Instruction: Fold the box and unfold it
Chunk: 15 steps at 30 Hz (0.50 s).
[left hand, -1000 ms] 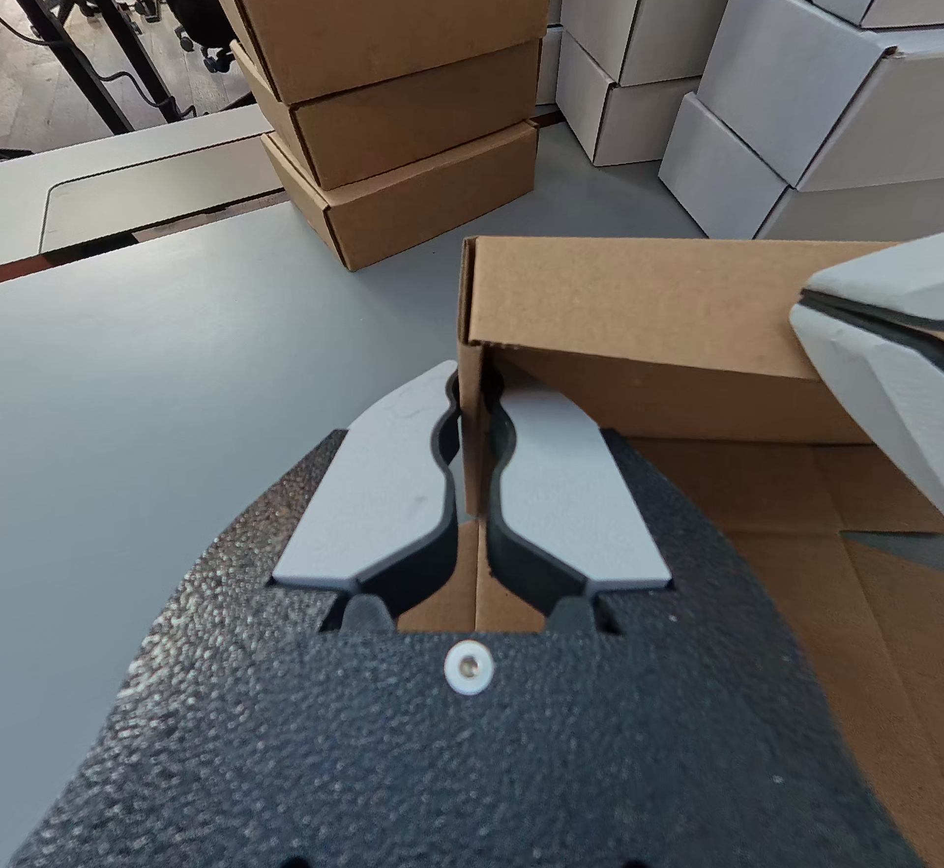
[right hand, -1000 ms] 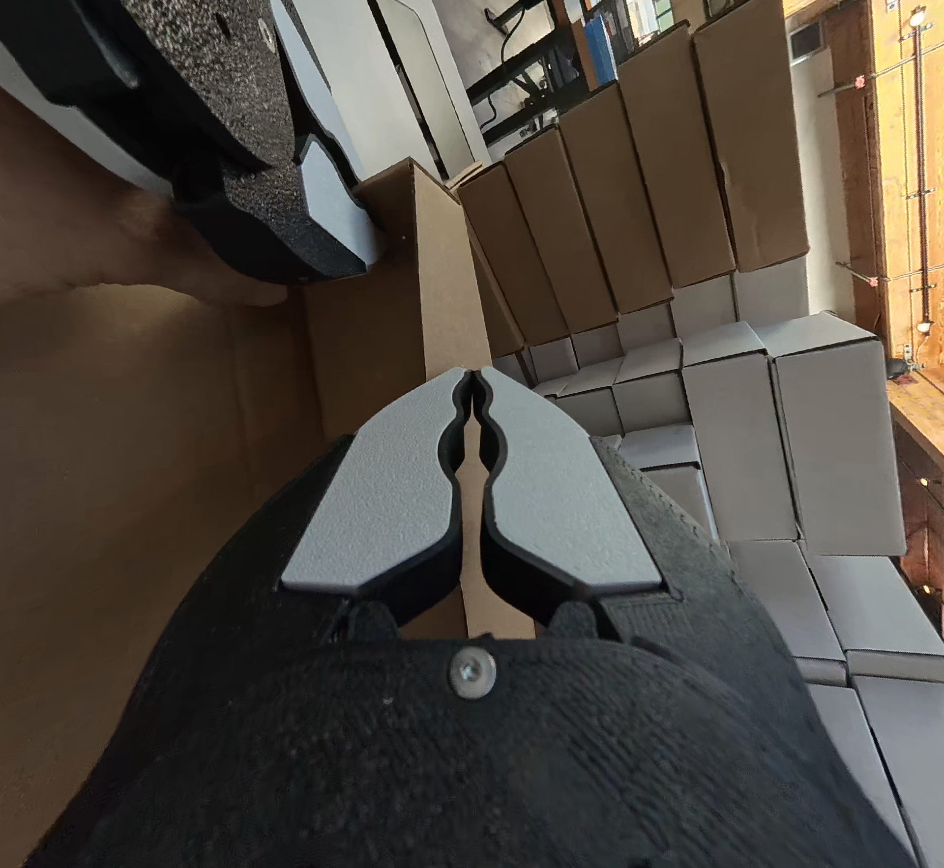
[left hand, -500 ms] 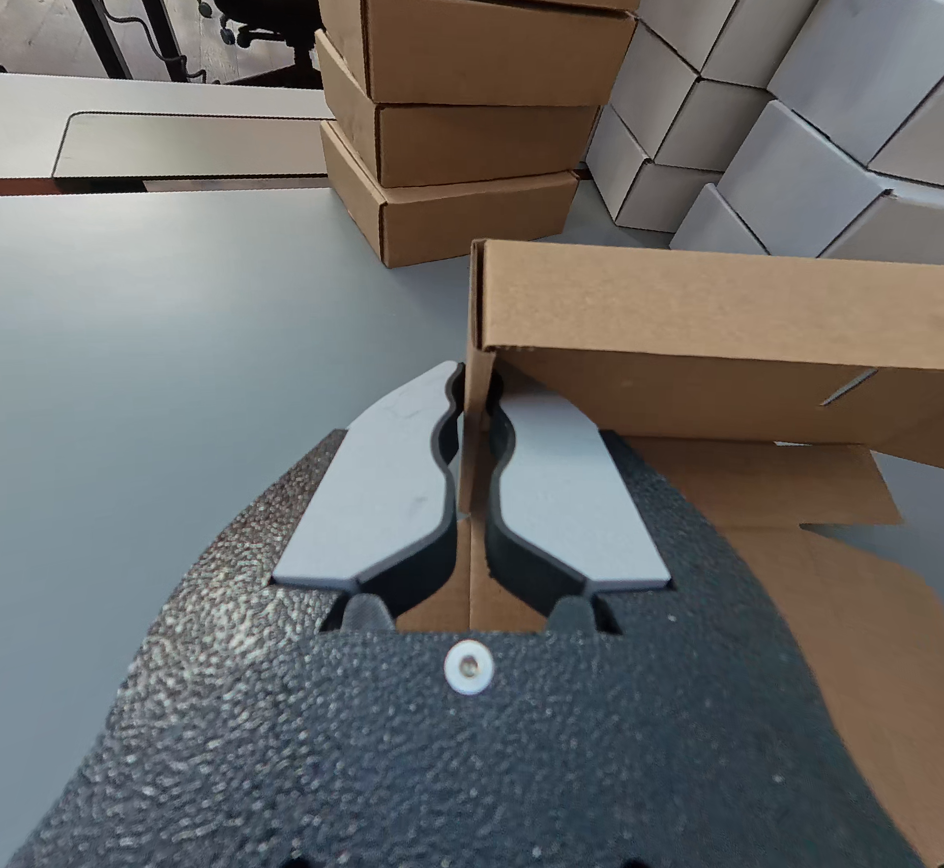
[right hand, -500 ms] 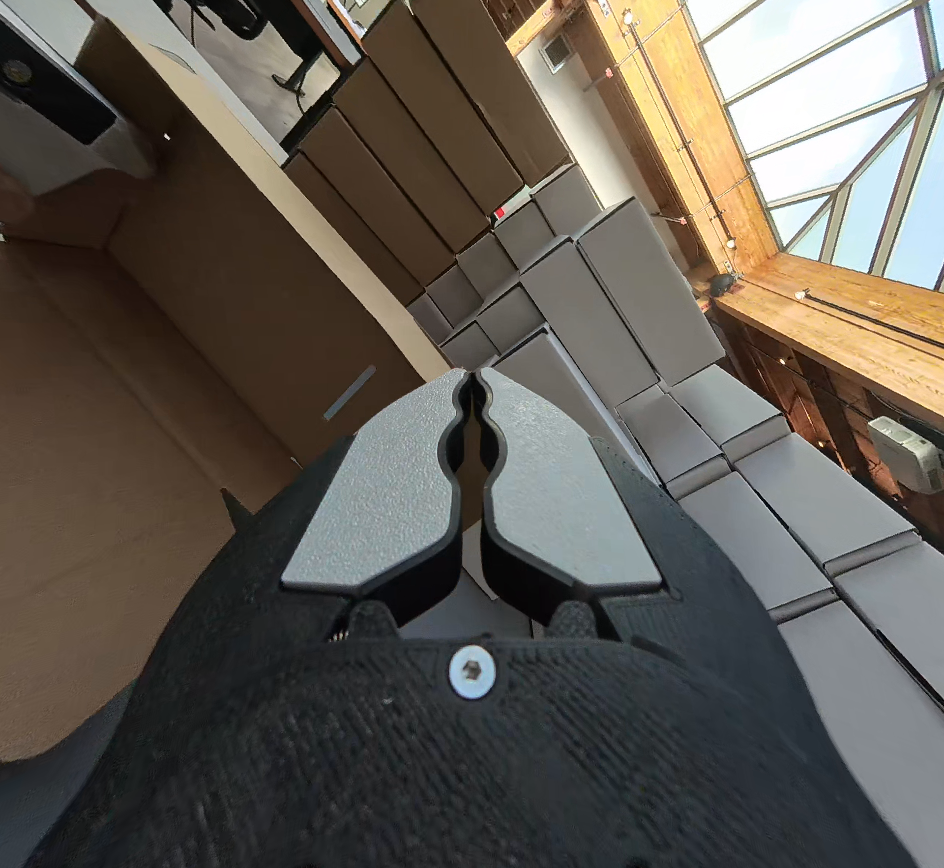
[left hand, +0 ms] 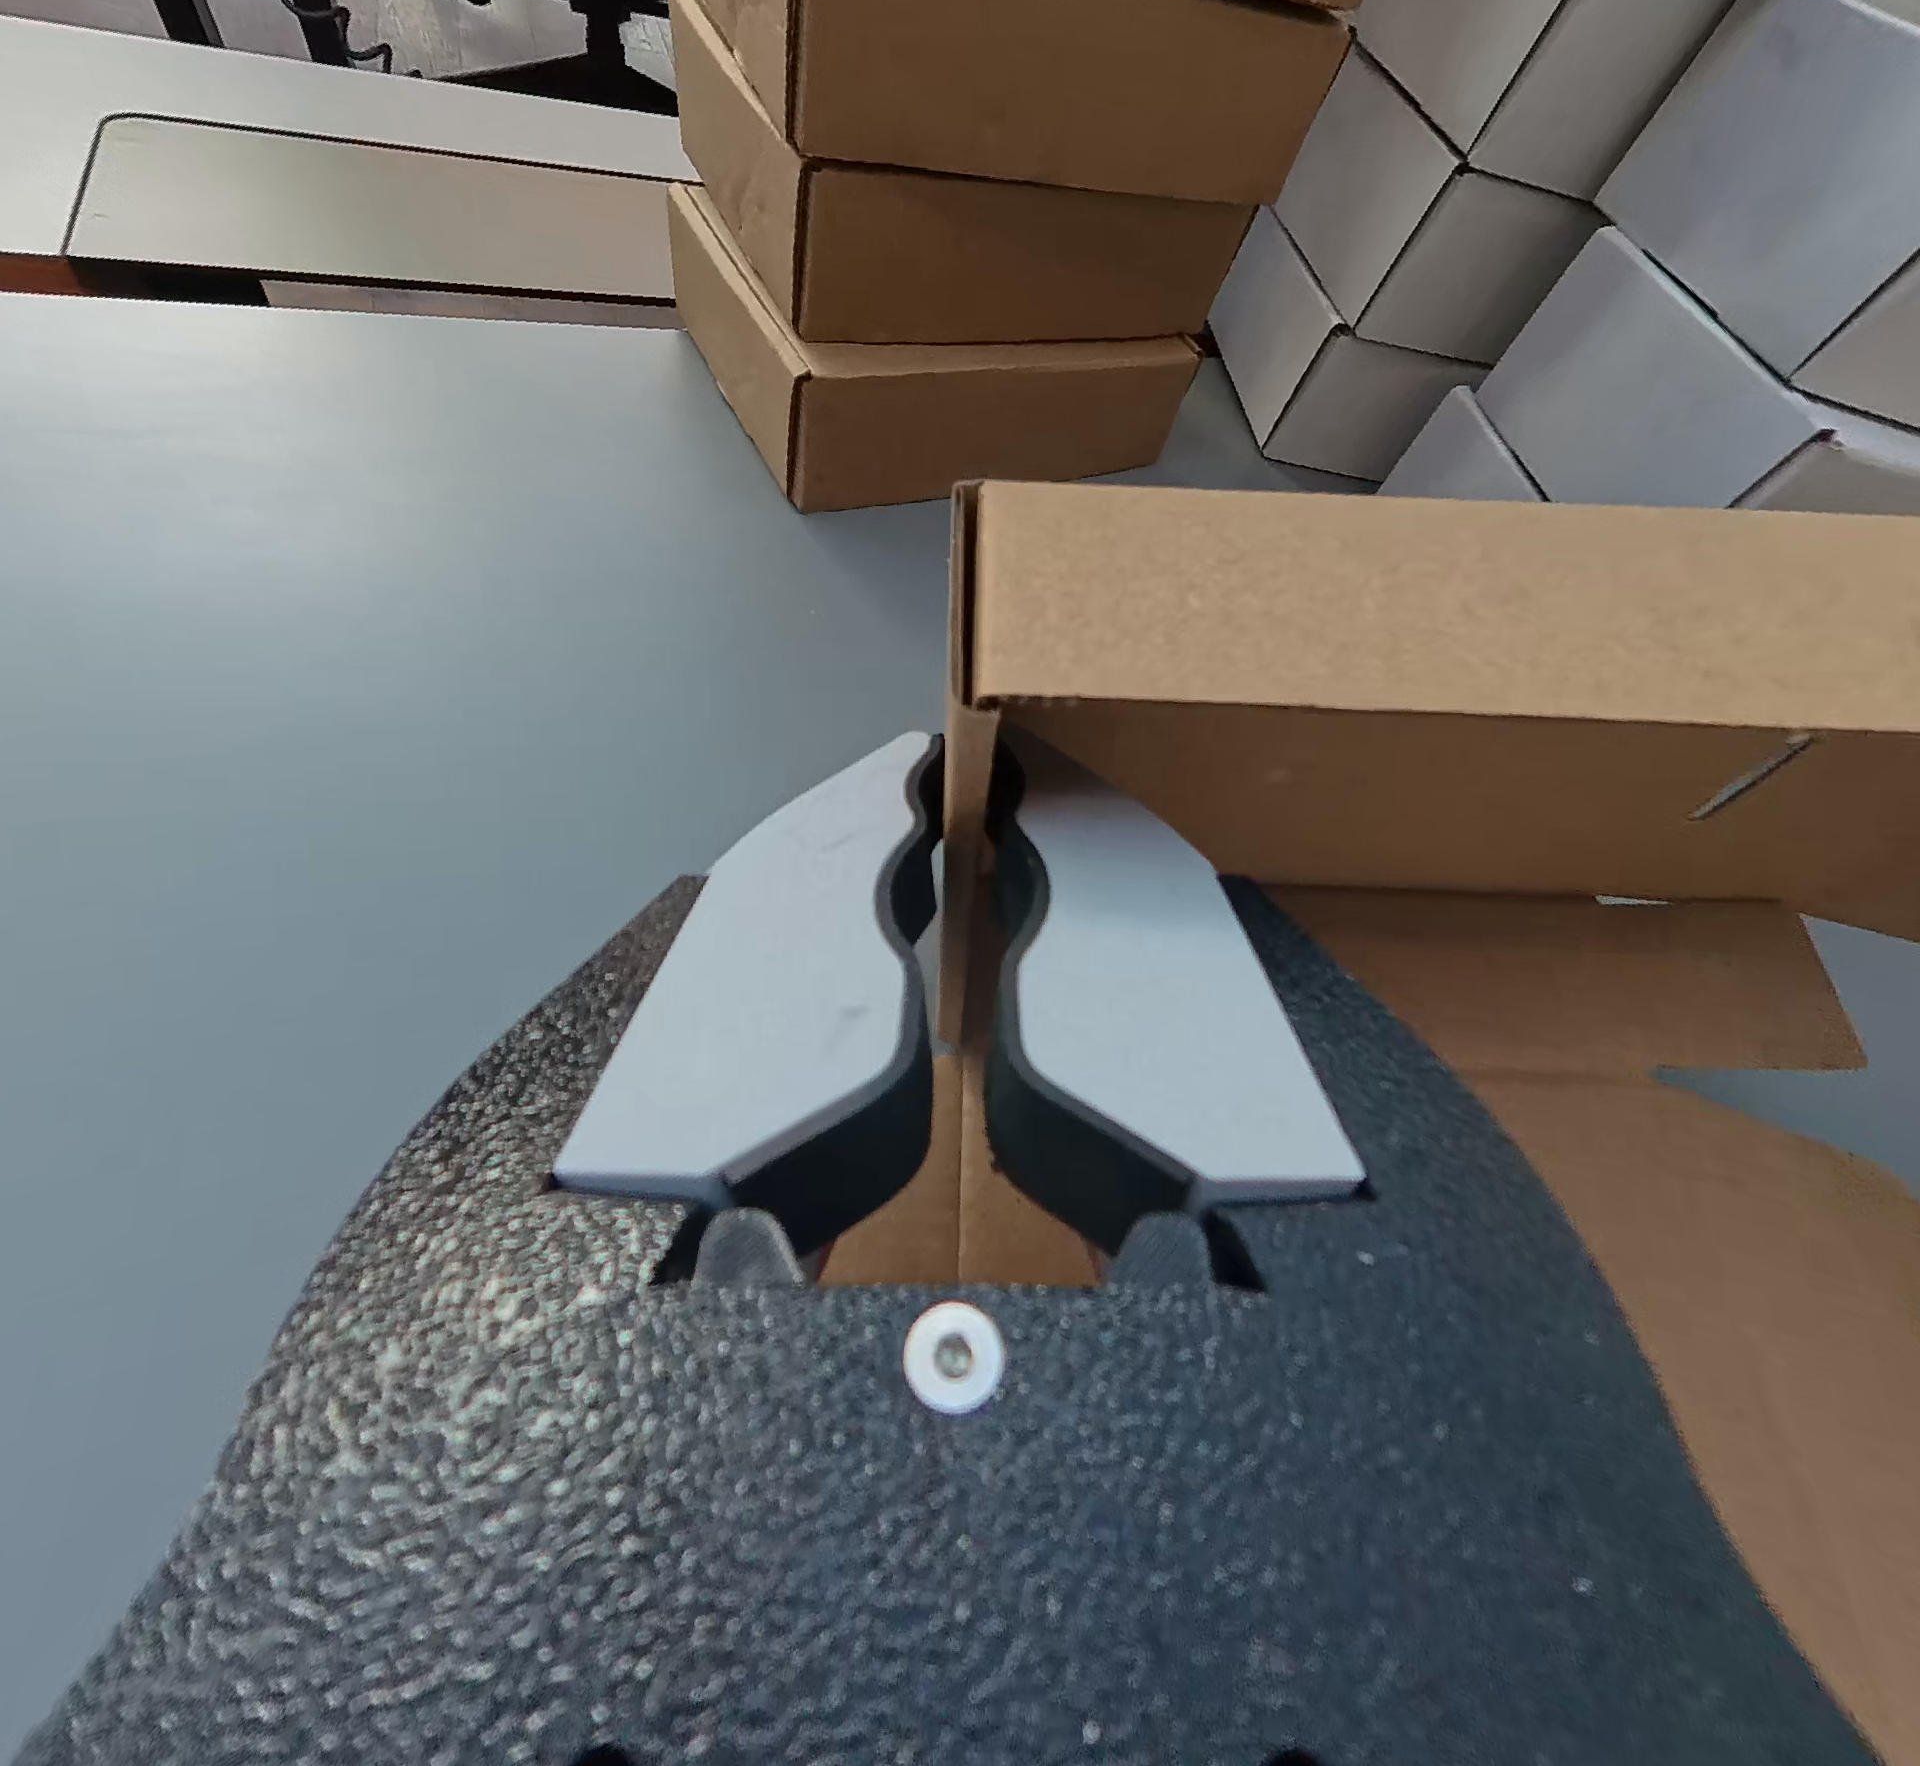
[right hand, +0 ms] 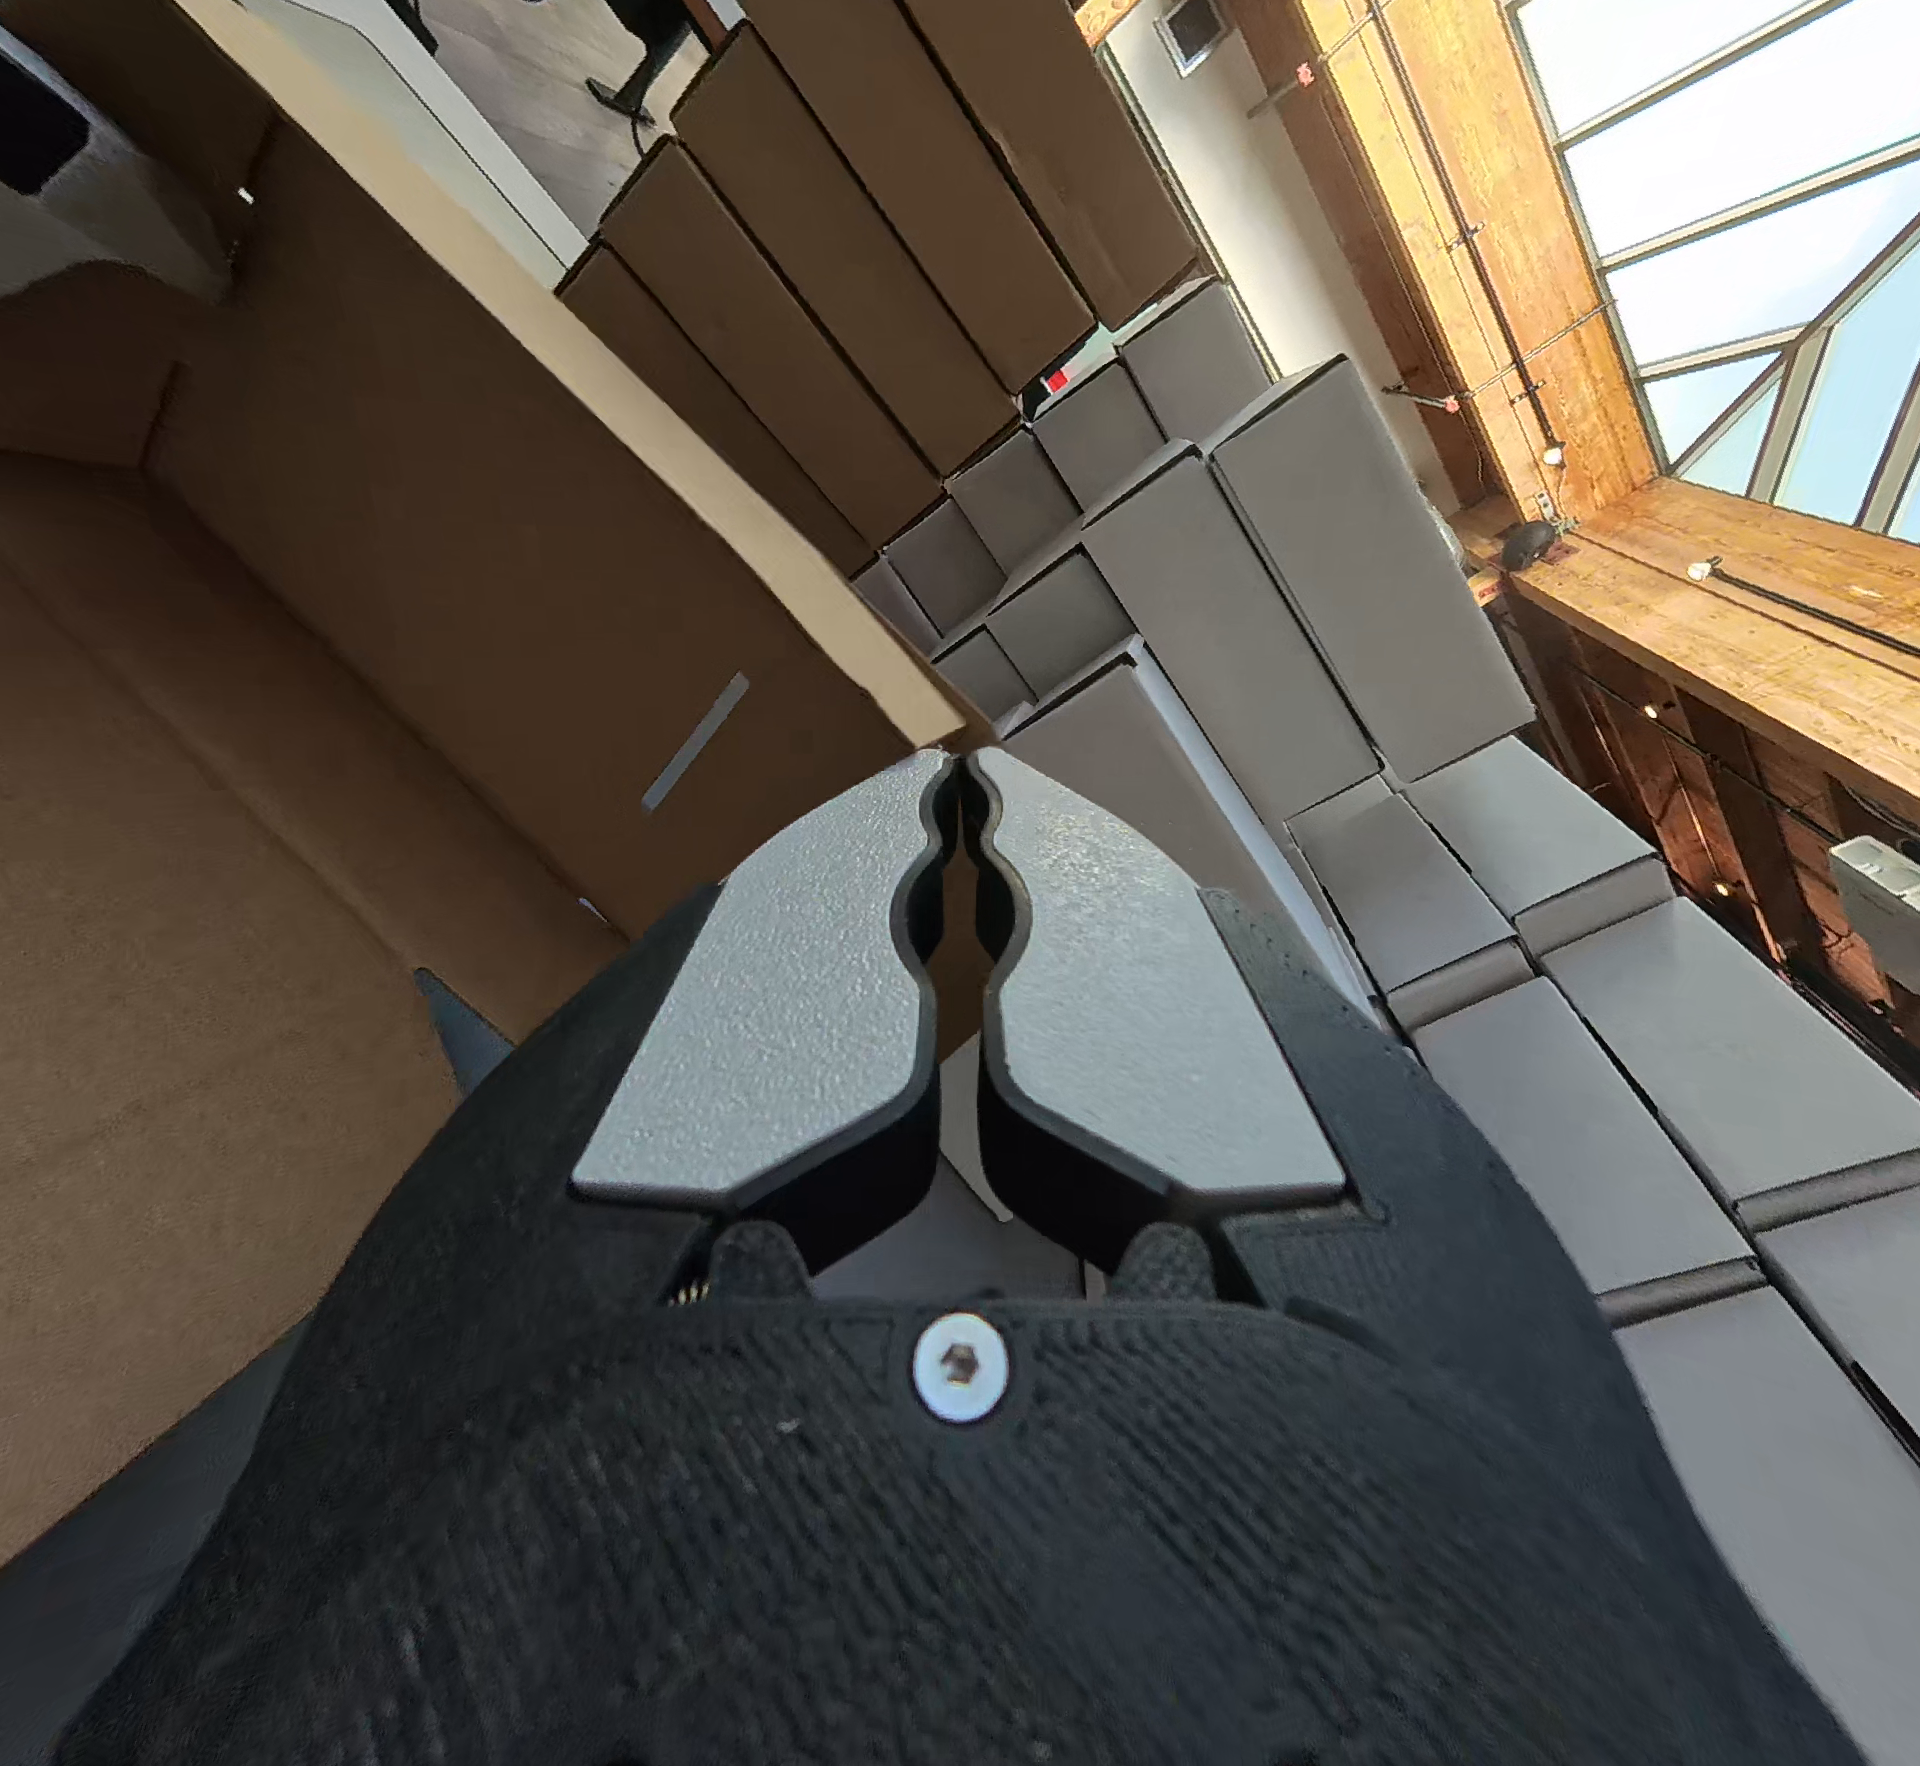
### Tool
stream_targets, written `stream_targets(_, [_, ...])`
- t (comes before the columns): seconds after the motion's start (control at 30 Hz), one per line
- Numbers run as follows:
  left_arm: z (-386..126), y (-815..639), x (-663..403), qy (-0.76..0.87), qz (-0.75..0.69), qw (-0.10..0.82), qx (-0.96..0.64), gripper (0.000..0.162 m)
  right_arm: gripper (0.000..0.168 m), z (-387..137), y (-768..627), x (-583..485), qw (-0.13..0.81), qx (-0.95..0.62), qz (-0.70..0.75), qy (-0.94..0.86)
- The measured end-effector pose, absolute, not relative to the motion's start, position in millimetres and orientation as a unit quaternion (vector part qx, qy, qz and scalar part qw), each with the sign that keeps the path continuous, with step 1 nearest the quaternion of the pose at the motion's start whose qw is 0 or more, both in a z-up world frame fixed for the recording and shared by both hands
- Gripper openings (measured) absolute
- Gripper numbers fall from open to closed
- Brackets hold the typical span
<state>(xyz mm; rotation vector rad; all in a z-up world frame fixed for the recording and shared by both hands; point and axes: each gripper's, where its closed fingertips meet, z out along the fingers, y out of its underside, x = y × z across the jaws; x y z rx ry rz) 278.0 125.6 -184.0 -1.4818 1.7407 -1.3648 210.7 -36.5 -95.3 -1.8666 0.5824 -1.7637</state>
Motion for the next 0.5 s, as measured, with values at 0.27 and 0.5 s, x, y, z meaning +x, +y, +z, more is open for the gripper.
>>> stream_targets(0.27, [-182,125,277,0.640,-0.490,0.257,-0.533,0.006,0.000,-68,-34,200,0.260,-0.642,-0.699,0.177])
stream_targets(0.5, [-173,133,270,0.608,-0.517,0.247,-0.549,0.006,0.000,-101,-17,212,0.252,-0.700,-0.642,0.186])
